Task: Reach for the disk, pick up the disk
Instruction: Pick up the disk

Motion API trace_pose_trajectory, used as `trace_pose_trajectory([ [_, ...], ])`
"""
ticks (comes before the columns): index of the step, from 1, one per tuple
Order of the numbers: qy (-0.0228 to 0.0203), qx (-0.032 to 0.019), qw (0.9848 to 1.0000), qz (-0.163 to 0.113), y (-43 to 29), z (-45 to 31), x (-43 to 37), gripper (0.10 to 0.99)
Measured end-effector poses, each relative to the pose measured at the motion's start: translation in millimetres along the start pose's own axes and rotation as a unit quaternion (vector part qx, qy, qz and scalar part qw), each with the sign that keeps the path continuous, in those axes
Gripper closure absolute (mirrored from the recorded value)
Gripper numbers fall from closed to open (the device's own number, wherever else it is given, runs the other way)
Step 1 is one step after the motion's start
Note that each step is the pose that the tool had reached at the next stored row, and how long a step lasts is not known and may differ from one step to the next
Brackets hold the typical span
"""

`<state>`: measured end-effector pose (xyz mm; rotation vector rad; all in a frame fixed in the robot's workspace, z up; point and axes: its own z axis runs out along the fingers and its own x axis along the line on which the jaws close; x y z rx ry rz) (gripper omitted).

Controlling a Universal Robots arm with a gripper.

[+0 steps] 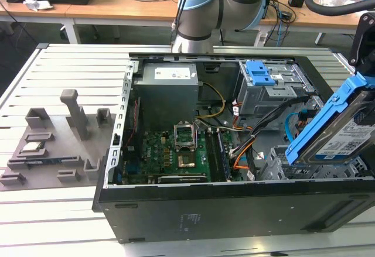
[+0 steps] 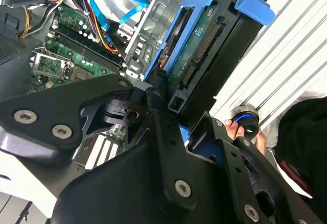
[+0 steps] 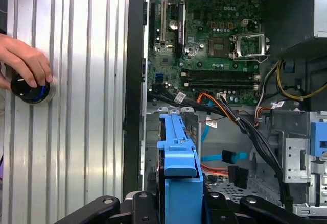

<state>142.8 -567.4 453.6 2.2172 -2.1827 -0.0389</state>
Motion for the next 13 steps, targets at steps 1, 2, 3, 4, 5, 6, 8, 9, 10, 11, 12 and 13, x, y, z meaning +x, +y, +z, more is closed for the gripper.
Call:
trace_pose_trajectory([
  [1,0.0000,0.0000,1.0000,0.000,0.0,0.0,0.0,0.722],
  [2,0.0000,0.0000,1.0000,0.000,0.0,0.1,0.0,0.722],
  [3,0.0000,0.0000,1.0000,0.000,0.0,0.1,0.0,0.722],
  [4,0.0000,0.0000,1.0000,0.000,0.0,0.1,0.0,0.722],
  [5,0.0000,0.0000,1.0000,0.000,0.0,0.1,0.0,0.722],
  [6,0.0000,0.0000,1.0000,0.000,0.0,0.2,0.0,0.722],
  [8,0.0000,0.0000,1.0000,0.000,0.0,0.2,0.0,0.722],
  [9,-0.0003,0.0000,1.0000,0.000,0.0,0.5,-0.4,0.722],
  [10,-0.0001,0.0000,1.0000,-0.001,0.0,0.3,-1.8,0.722],
  [11,0.0000,0.0000,1.0000,-0.001,0.0,0.2,-3.7,0.722],
  [12,0.0000,0.0000,1.0000,-0.003,0.0,0.3,-6.1,0.722],
  [13,0.0001,0.0000,1.0000,-0.005,-0.1,0.2,-8.6,0.722],
])
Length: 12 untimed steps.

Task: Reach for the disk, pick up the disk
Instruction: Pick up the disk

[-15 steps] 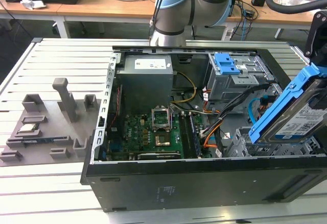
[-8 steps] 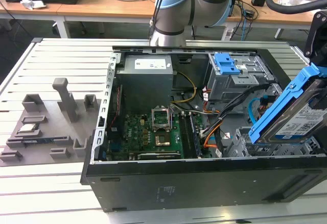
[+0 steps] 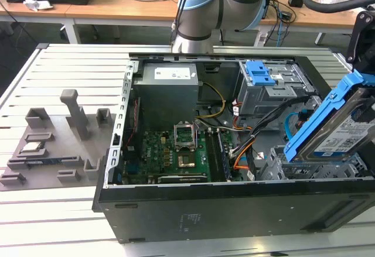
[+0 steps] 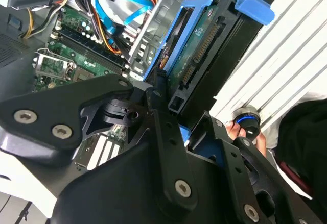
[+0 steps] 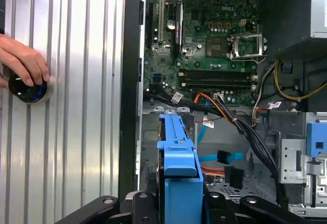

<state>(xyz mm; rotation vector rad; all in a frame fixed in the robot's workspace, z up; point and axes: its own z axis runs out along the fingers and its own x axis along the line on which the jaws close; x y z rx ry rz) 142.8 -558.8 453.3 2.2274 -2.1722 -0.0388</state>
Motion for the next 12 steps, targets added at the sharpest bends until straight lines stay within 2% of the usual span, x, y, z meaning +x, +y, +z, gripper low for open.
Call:
trace_pose_trajectory([
  [2,0.0002,0.0000,1.0000,-0.006,-0.2,0.0,-6.9,0.722],
  [5,0.0005,0.0001,0.9999,-0.012,-0.4,0.1,-13.0,0.722],
  [12,0.0006,0.0001,0.9999,-0.014,-0.5,1.2,-14.5,0.722],
])
